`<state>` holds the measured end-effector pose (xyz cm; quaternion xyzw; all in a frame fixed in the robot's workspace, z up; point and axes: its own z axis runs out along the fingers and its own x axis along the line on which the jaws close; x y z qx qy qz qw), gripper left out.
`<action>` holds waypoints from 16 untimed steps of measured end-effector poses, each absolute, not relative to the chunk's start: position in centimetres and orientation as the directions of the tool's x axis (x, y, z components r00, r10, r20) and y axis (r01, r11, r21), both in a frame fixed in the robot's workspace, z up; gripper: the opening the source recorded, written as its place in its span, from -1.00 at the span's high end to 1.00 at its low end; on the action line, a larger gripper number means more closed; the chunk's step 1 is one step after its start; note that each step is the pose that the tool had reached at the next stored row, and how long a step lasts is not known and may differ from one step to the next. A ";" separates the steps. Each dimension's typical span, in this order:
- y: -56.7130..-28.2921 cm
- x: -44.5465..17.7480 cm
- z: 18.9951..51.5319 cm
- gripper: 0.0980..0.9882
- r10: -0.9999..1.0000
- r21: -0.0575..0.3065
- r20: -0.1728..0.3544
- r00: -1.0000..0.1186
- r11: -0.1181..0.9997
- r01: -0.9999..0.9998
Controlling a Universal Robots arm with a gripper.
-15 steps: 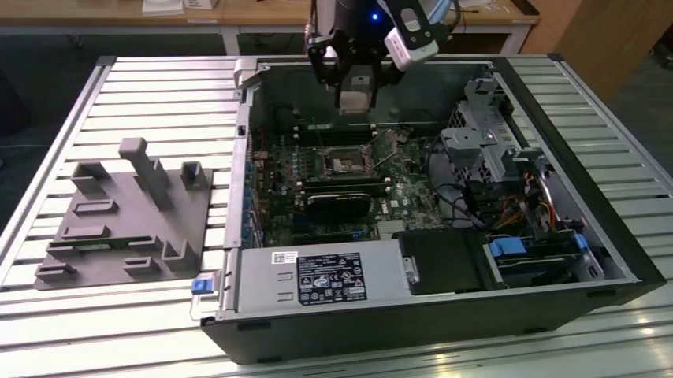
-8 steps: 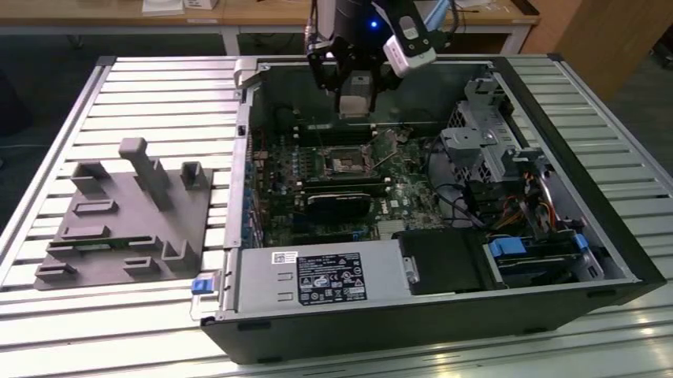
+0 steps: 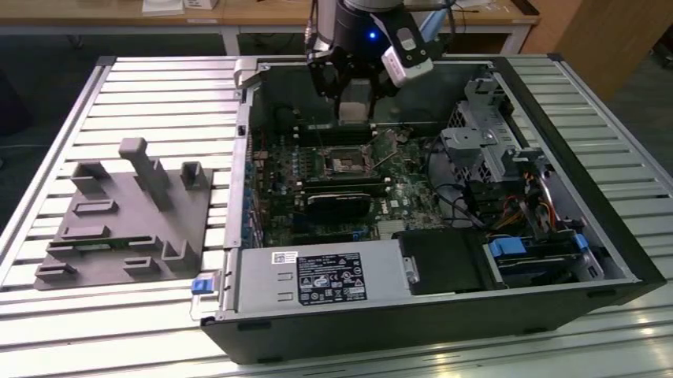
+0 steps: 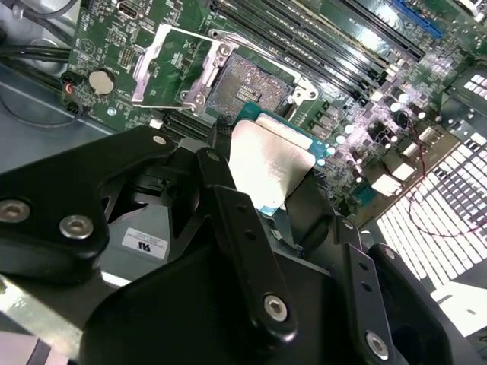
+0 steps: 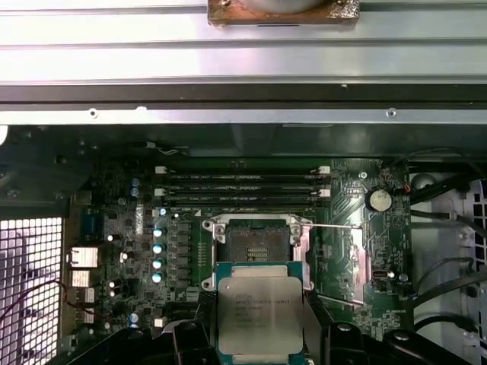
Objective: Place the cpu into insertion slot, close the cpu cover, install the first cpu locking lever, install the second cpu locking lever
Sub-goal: 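Place the cpu into insertion slot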
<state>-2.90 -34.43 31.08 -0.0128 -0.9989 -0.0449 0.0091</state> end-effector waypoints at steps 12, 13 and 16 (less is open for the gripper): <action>-34.4 -2.9 29.4 0.01 0.025 0.089 0.019 -1.000 0.996 0.026; -34.4 -2.9 29.3 0.01 0.025 0.089 0.019 -1.000 0.996 0.026; -34.4 -2.9 28.8 0.01 0.025 0.089 0.019 -1.000 0.996 0.026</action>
